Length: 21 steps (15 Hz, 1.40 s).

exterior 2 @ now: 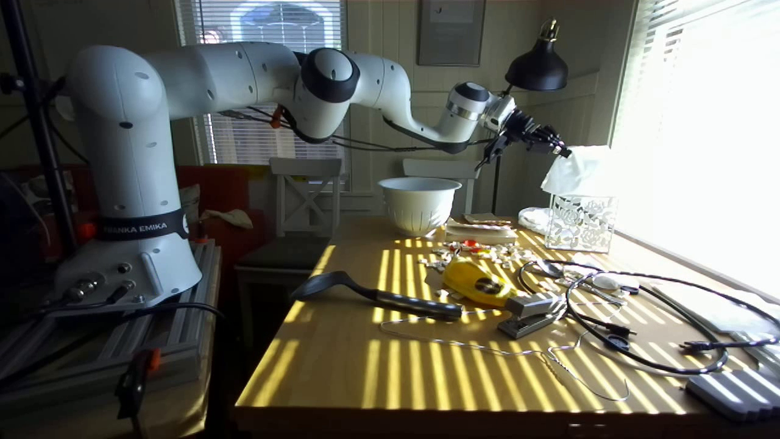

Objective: Pick up the tissue, then place it on the white stand

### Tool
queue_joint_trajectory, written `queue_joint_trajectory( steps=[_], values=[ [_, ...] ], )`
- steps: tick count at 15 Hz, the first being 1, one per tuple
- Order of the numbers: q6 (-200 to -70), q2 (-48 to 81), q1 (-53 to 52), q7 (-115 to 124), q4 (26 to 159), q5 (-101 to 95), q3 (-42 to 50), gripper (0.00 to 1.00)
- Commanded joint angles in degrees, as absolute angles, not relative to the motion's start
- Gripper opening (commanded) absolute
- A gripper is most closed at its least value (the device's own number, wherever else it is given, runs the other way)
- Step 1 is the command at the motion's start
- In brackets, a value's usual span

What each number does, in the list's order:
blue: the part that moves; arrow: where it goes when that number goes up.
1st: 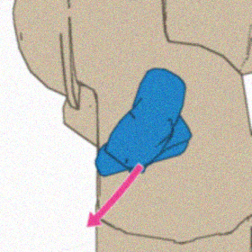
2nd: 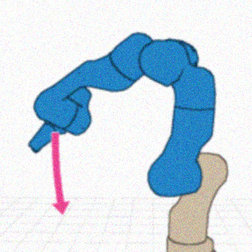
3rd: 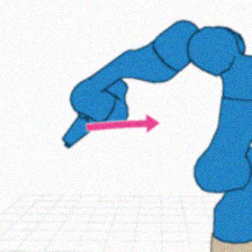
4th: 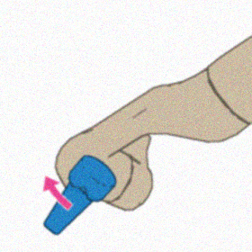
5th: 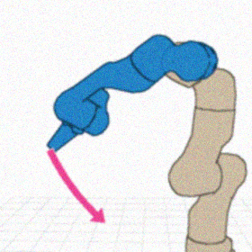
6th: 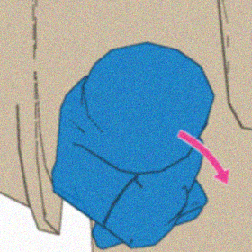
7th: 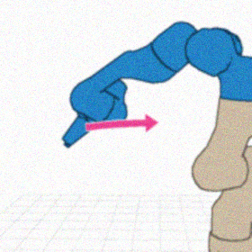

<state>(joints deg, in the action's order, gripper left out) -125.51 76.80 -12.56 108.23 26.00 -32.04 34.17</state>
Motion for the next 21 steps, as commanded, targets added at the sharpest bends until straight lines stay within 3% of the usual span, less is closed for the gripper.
queue_joint_trajectory(
  steps=[1,16,17,18,20,21],
  values=[
    [-124.9,78.1,-11.8,109.0,24.4,-32.0,33.4,0.00],
    [-123.7,80.0,-11.0,104.3,24.2,-31.7,29.6,0.00],
    [-123.5,79.9,-10.9,103.9,24.2,-31.6,29.2,0.03],
    [-123.5,79.7,-10.9,103.7,24.2,-31.7,29.2,0.28],
    [-123.6,79.2,-11.3,103.8,24.7,-32.2,29.6,0.31],
    [-123.9,78.8,-11.6,104.0,25.2,-32.5,29.9,0.38]
  ],
)
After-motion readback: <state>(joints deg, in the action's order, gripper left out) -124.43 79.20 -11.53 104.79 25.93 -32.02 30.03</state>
